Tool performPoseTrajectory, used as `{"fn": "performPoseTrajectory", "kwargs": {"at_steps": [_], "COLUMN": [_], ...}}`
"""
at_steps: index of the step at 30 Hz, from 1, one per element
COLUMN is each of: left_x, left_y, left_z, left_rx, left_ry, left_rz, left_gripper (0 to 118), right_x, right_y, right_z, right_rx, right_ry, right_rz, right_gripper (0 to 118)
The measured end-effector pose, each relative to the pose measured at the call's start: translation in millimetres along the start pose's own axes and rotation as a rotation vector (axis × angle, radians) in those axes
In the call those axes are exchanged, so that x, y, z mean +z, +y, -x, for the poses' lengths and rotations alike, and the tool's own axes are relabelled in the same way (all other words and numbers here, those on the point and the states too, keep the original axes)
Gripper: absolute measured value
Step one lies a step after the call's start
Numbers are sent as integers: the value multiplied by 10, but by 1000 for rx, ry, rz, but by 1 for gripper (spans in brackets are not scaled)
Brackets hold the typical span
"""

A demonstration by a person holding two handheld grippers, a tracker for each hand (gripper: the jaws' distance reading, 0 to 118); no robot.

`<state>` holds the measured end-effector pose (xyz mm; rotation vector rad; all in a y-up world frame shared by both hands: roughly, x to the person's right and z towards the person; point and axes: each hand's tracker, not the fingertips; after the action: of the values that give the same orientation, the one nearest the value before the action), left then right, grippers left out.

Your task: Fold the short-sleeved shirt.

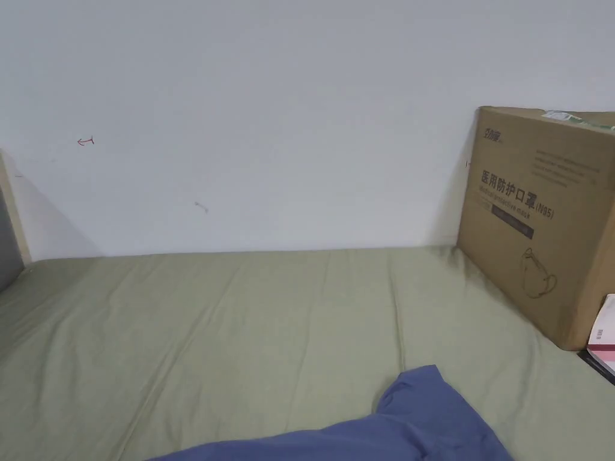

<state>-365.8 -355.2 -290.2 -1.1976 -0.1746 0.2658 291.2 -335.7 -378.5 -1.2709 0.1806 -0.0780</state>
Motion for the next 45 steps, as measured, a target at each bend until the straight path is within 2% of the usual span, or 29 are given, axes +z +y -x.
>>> {"fn": "performPoseTrajectory", "kwargs": {"at_steps": [1,2,3,8,13,15,16,18,19,20,21,23,25,28,32,34,35,36,38,39,44,45], "left_x": [10,5,29,285,731,852,888,946,942,930,897,881,880,780,348,80,-39,-130,-399,-492,-880,-963], "left_y": [-22,-40,-53,32,111,69,34,-3,-11,-10,21,38,197,603,1184,1372,1424,1453,1503,1527,1640,1649], "left_z": [3,4,6,-29,-438,-614,-685,-883,-937,-974,-1005,-1019,-998,-783,-243,-5,102,179,303,337,434,446], "left_rx": [13,19,36,117,51,11,-4,-30,-32,-32,-30,-23,-19,18,129,172,195,216,226,220,193,180], "left_ry": [-6,-7,-11,-49,34,80,98,90,75,62,54,27,13,86,117,134,134,136,165,174,237,243], "left_rz": [2,0,-10,-160,-489,-633,-695,-786,-795,-789,-786,-801,-764,-593,-311,-235,-228,-226,-184,-182,-189,-167], "left_gripper": [59,100,110,109,108,103,95,51,27,1,2,1,1,1,1,1,5,26,114,118,116,112], "right_x": [-11,-86,-59,127,614,772,832,924,926,931,923,871,861,852,761,692,652,617,556,519,297,268], "right_y": [-17,7,-4,69,139,139,128,80,64,50,26,66,92,160,282,323,340,348,346,359,413,417], "right_z": [14,-100,-84,51,354,520,599,743,801,850,889,935,1023,1138,1179,1191,1183,1185,1236,1247,1339,1355], "right_rx": [-15,-21,-26,23,39,39,34,21,6,-12,-31,-3,22,65,61,49,43,36,30,32,49,48], "right_ry": [16,24,31,14,67,90,93,153,173,185,210,332,313,299,313,302,312,316,311,311,295,295], "right_rz": [-4,1,-15,-96,-382,-512,-544,-638,-674,-705,-721,-704,-698,-694,-674,-663,-656,-653,-638,-622,-547,-540], "right_gripper": [61,93,94,94,94,90,79,17,2,2,1,1,1,1,1,1,1,1,1,1,1,1]}}
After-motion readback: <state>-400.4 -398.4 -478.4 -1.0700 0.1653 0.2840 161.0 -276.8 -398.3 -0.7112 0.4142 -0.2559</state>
